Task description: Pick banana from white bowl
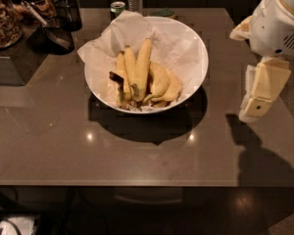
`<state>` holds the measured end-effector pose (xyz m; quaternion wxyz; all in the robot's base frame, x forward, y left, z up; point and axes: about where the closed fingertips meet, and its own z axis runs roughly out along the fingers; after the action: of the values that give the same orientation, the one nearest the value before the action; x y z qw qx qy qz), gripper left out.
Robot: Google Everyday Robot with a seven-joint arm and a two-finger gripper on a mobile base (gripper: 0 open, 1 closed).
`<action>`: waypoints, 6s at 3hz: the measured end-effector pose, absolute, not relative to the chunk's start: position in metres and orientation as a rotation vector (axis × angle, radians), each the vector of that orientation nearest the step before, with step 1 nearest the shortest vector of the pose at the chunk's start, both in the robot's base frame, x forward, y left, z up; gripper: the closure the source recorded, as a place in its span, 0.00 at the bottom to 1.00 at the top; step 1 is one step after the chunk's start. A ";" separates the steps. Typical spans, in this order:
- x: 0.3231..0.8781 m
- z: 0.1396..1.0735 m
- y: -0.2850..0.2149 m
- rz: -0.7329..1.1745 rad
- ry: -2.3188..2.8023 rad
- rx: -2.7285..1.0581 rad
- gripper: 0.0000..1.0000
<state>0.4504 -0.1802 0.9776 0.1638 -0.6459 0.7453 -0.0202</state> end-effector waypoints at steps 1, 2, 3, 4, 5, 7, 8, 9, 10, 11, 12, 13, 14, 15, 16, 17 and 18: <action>0.463 0.977 -0.139 -0.005 2.007 -1.964 0.00; 0.476 0.976 -0.099 0.033 1.896 -2.064 0.00; 0.492 0.973 -0.061 0.075 1.796 -2.150 0.00; 0.511 0.967 -0.031 0.109 1.722 -2.220 0.00; 0.514 0.968 -0.026 0.107 1.712 -2.213 0.00; 0.516 0.967 -0.027 0.106 1.722 -2.190 0.00; 0.545 0.968 -0.027 0.094 1.698 -2.216 0.00; 0.589 0.970 -0.021 0.085 1.645 -2.232 0.00; 0.613 0.976 -0.015 0.087 1.586 -2.205 0.00; 0.618 0.978 -0.011 0.078 1.576 -2.189 0.00; 0.610 0.956 -0.005 0.179 1.613 -2.204 0.00; 0.596 0.948 -0.007 0.210 1.696 -2.178 0.00; 0.585 0.956 -0.009 0.155 1.770 -2.140 0.00; 0.589 0.955 -0.019 0.121 1.849 -2.105 0.00; 0.589 0.955 -0.019 0.121 1.849 -2.105 0.00; 0.593 0.954 -0.017 0.157 1.906 -1.985 0.00; 0.598 0.961 -0.004 0.171 1.985 -1.840 0.00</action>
Offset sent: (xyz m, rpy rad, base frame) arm 0.0409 0.1341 -0.0085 0.0306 0.0447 0.3870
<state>0.5977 -0.0037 0.9605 0.2132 -0.6629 0.7151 0.0616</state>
